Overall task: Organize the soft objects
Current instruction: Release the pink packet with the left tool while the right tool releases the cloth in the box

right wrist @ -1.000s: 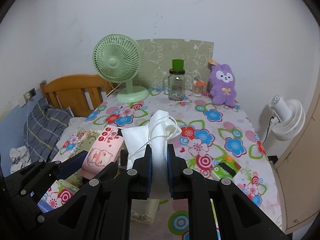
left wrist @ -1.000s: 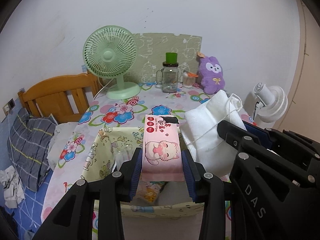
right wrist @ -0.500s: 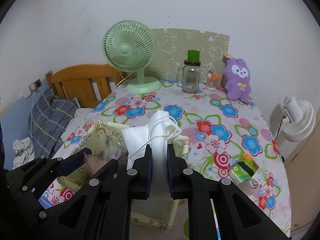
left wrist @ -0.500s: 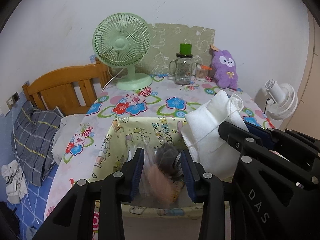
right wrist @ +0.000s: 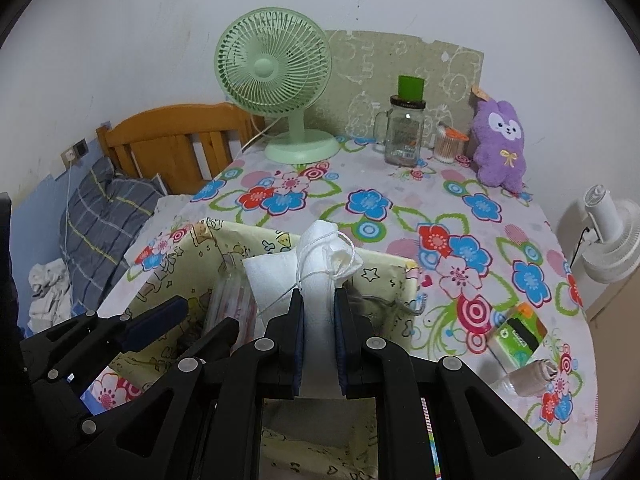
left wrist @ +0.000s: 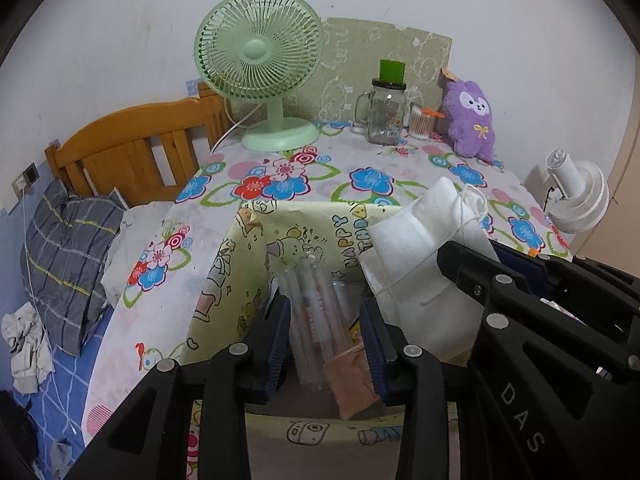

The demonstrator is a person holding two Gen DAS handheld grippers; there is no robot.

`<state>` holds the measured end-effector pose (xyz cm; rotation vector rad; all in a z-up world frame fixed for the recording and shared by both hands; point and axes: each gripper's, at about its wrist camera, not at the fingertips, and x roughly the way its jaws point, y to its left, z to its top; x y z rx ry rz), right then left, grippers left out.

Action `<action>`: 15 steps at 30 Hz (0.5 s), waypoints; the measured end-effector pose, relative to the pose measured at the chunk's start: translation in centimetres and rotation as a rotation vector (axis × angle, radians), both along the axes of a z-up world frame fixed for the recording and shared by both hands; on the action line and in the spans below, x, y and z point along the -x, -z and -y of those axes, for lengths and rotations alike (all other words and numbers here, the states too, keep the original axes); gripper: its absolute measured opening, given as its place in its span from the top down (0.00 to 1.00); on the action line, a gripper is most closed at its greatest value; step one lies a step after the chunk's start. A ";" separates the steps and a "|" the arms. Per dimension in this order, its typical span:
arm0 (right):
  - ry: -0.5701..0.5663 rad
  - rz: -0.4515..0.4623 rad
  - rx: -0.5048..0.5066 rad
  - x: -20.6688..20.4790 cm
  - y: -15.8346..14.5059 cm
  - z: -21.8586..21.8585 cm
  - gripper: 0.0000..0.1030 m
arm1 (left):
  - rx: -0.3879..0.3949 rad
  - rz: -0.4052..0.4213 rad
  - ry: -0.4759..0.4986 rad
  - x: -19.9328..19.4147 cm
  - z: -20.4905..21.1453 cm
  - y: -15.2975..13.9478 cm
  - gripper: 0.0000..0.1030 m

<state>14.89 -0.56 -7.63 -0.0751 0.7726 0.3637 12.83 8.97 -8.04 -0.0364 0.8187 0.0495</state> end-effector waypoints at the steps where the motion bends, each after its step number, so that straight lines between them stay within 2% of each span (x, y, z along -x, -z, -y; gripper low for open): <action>1: -0.002 -0.004 -0.002 -0.1 0.1 -0.1 0.85 | -0.001 -0.006 -0.002 -0.1 -0.1 0.1 0.61; 3: -0.009 -0.016 -0.008 -0.3 0.4 -0.3 0.84 | -0.003 -0.015 -0.005 -0.2 -0.3 0.3 0.56; 5: -0.018 -0.028 -0.015 -0.5 0.7 -0.5 0.84 | -0.007 -0.027 -0.011 -0.3 -0.5 0.5 0.43; 8: -0.023 -0.043 -0.029 -0.8 1.1 -0.6 0.84 | -0.009 -0.037 -0.011 -0.2 -0.6 0.5 0.37; 10: -0.022 -0.047 -0.031 -0.9 1.3 -0.7 0.80 | -0.010 -0.039 -0.009 -0.3 -0.6 0.6 0.30; 12: -0.028 -0.056 -0.034 -1.1 1.4 -0.8 0.77 | -0.014 -0.040 -0.012 -0.3 -0.6 0.6 0.27; 15: -0.033 -0.070 -0.035 -1.2 1.7 -0.9 0.65 | -0.022 -0.044 -0.016 -0.3 -0.7 0.8 0.21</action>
